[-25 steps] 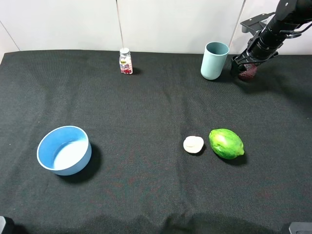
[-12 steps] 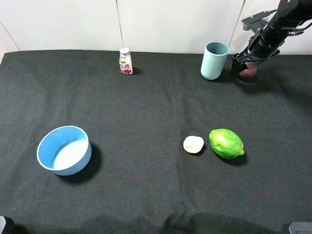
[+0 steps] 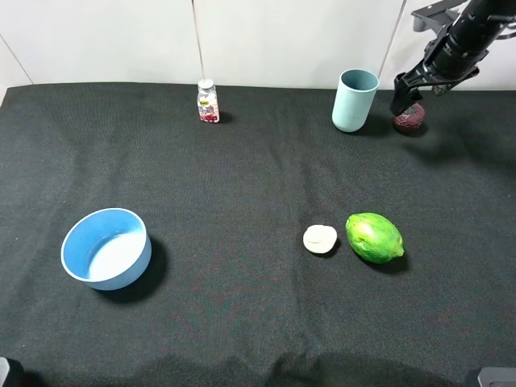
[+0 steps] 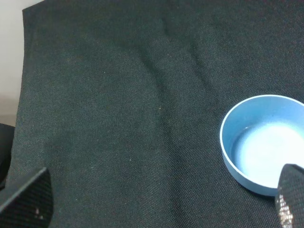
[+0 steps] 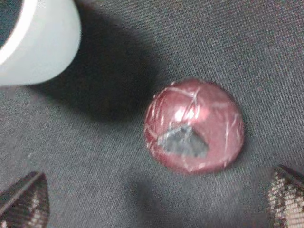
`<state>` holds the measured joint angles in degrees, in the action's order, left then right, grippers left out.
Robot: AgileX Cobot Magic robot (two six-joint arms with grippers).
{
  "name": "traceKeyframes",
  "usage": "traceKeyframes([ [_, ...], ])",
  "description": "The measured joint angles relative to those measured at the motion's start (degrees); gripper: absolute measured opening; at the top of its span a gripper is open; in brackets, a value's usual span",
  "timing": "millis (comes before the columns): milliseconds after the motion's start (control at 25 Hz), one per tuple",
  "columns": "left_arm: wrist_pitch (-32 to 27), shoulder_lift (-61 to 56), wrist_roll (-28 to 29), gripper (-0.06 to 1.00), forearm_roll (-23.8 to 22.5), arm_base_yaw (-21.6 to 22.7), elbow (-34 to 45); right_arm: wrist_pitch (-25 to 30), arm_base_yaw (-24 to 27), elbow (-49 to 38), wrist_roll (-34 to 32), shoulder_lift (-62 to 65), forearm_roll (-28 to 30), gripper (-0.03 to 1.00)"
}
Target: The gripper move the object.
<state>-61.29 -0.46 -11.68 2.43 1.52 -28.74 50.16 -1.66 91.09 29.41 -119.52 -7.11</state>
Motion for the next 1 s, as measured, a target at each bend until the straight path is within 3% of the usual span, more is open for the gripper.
traceKeyframes([
  [560, 0.0, 0.0, 0.0, 0.99, 0.0, 0.0, 0.0, 9.99, 0.0, 0.0, -0.32, 7.17, -3.24, 0.69],
  [1000, 0.0, 0.0, 0.0, 0.99, 0.0, 0.0, 0.0, 17.99, 0.0, 0.0, -7.18, 13.87, -3.48, 0.69],
])
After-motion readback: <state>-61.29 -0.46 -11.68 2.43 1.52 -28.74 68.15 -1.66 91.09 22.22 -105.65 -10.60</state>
